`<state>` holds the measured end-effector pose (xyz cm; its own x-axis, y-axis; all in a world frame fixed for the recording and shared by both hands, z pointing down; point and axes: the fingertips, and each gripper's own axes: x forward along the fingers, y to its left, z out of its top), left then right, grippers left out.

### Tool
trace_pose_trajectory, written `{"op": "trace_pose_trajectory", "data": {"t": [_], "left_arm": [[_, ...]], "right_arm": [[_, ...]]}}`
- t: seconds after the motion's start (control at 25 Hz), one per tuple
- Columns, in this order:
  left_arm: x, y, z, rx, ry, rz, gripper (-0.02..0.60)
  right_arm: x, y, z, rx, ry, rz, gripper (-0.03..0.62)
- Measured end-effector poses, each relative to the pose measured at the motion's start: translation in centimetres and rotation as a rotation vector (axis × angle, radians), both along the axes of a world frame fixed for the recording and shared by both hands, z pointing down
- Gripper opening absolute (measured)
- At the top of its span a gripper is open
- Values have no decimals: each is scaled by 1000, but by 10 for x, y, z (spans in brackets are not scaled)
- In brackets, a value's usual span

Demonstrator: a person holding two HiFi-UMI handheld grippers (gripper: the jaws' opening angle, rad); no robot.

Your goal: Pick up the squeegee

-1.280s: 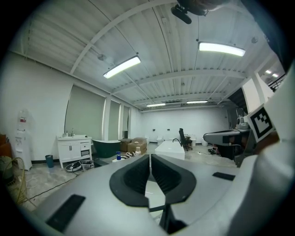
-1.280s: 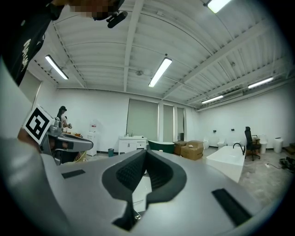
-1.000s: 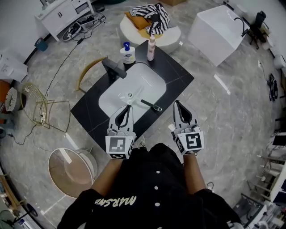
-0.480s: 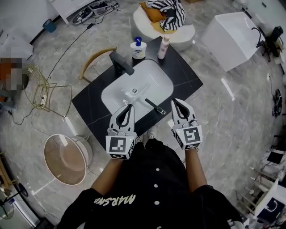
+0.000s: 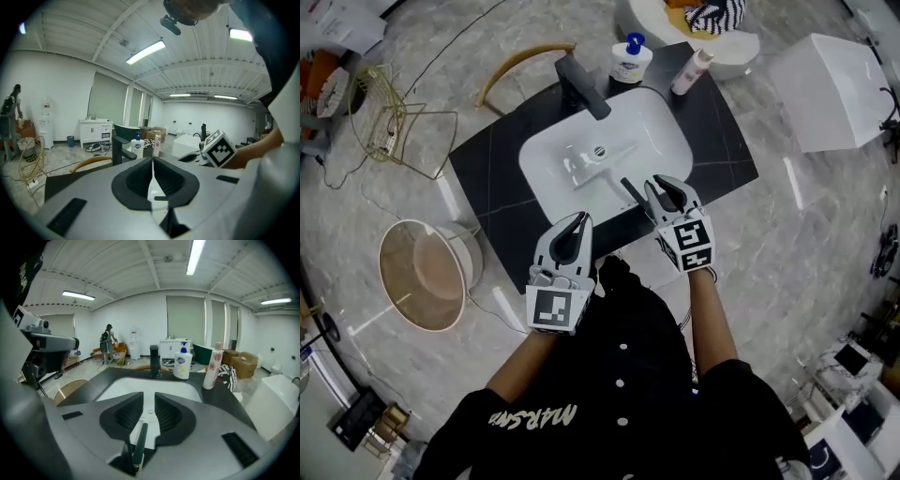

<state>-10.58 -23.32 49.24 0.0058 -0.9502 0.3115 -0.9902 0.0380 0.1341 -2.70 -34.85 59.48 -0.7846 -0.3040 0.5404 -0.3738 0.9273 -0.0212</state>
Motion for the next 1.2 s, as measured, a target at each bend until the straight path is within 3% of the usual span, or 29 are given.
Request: {"op": "trace_pose_trajectory", "data": {"t": [0.08,0.32,0.76,0.96,1.2], "left_arm": [[4,5,14,-31,24,-20,20],[10,16,47,-104,74,-73,20],[11,21,84,-177,94,-136,20],[10,23,96,-197,108,-163,20],[8,27,104,-218,107,-169,20]], "right_arm": [[-5,4,31,-53,73,-50,106],[-7,20,104,-181,316,-179,192],[-12,33,166,-276,642,-287,186],[-9,43,188,-316,803,-383,161],[-11,49,200,-355,883,-437,169]]}}
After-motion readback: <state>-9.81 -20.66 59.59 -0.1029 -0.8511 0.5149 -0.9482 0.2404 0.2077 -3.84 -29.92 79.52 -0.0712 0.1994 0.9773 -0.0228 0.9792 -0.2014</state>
